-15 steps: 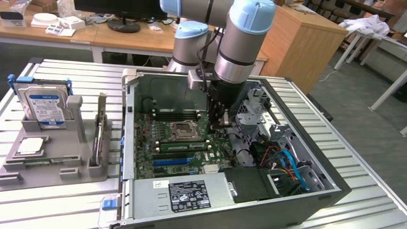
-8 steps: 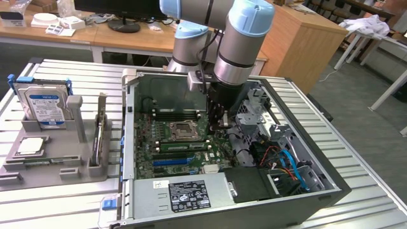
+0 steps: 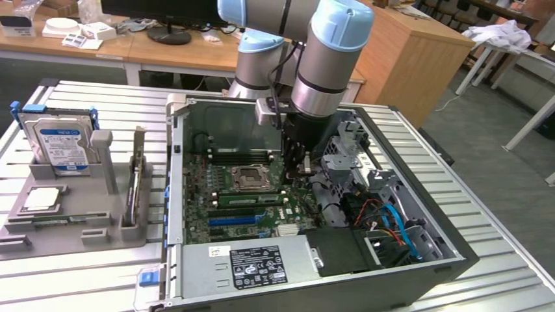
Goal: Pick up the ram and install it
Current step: 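Press down the ram until it locks into place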
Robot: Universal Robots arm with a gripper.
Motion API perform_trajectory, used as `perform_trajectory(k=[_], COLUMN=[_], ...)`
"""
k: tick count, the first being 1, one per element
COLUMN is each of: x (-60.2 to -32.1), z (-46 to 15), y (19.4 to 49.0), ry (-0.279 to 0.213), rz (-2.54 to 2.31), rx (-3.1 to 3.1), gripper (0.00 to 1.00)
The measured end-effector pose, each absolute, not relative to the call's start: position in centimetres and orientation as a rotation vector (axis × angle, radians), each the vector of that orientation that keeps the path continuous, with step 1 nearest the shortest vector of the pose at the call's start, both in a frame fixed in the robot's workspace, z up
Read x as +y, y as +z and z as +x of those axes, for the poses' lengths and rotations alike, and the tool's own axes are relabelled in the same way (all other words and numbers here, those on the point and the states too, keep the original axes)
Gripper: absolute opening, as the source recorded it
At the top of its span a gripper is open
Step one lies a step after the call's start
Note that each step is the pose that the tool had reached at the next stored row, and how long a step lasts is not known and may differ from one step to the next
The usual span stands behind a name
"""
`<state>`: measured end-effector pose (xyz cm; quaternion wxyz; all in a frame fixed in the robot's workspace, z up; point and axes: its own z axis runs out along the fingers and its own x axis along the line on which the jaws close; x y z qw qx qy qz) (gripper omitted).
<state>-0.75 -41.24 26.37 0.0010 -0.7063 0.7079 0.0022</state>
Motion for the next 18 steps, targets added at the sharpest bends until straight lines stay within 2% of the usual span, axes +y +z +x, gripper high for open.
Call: perform_trajectory(k=[18], x=[-40.84], z=[-0.40], y=[26.35], ry=[0.007], rz=[-2.218], rx=[2.222], gripper=[0.11])
